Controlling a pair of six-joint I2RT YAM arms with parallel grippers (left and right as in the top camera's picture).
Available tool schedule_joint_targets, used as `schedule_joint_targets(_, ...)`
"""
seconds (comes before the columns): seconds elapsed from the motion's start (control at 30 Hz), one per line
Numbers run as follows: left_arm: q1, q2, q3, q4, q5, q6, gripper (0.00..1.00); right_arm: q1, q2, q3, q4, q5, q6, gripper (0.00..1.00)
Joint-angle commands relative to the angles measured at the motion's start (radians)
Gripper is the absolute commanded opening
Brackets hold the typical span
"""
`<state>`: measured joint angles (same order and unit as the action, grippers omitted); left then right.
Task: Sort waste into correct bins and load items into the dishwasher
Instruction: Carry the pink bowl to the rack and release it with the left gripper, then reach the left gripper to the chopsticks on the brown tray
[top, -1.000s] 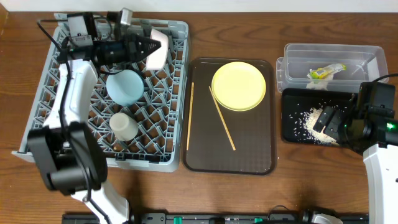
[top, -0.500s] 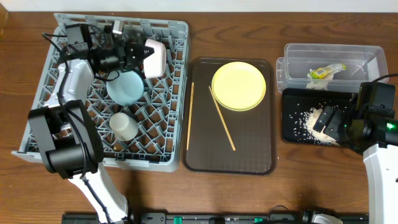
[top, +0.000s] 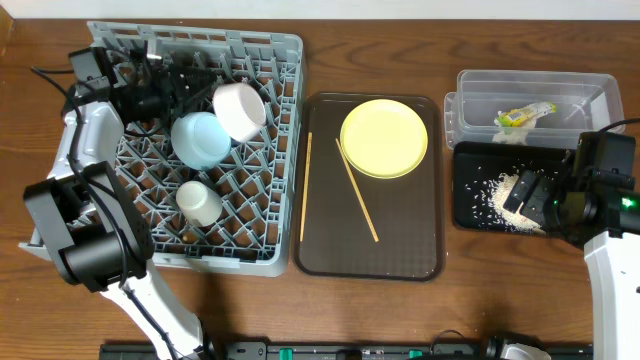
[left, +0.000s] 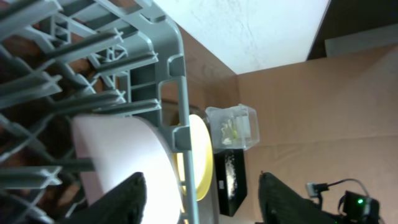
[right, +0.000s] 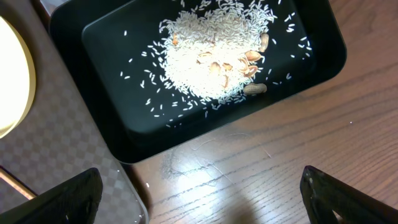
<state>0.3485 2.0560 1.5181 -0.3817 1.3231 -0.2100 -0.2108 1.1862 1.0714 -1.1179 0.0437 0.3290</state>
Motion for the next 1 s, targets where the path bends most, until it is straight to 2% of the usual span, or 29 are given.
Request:
schedule_joint_targets(0.0,0.026,0.000,0.007,0.001,-0.009,-0.014,0.64,-0.009,-0.011,0.009,0.000,0.000,-0.009,0.99)
schedule_joint_targets(0.13,0.040,-0.060,0.007,-0.037,-0.082,-0.013,0.70,-0.009,-0.011,0.009,0.003,0.000,-0.010,0.99)
schedule_joint_targets(0.37,-0.020,-0.315,0.007,-0.179,-0.357,0.010,0.78,-0.009,-0.010,0.009,0.006,0.000,-0.012,0.99)
schedule_joint_targets(0.4,-0.041,-0.346,0.007,-0.211,-0.398,0.028,0.81,-0.009,-0.010,0.009,0.007,0.000,-0.012,0.99)
schedule_joint_targets(0.5,-0.141,-0.436,0.007,-0.344,-0.629,0.071,0.86,-0.009,-0.010,0.009,0.007,0.000,-0.012,0.99)
schedule_joint_targets(0.6,-0.286,-0.494,0.007,-0.467,-0.872,0.060,0.88,-0.009,-0.010,0.009,0.007,0.000,-0.012,0.99)
schedule_joint_targets(0.67,-0.388,-0.503,0.007,-0.526,-0.971,-0.005,0.88,-0.009,-0.010,0.009,0.008,0.000,-0.012,0.99)
schedule_joint_targets(0.8,-0.583,-0.486,-0.015,-0.568,-1.067,-0.153,0.88,-0.009,-0.010,0.009,0.011,0.000,-0.012,0.99)
schedule_joint_targets(0.97,-0.790,-0.442,-0.066,-0.550,-1.199,-0.451,0.89,-0.009,-0.010,0.009,0.006,0.000,-0.012,0.99)
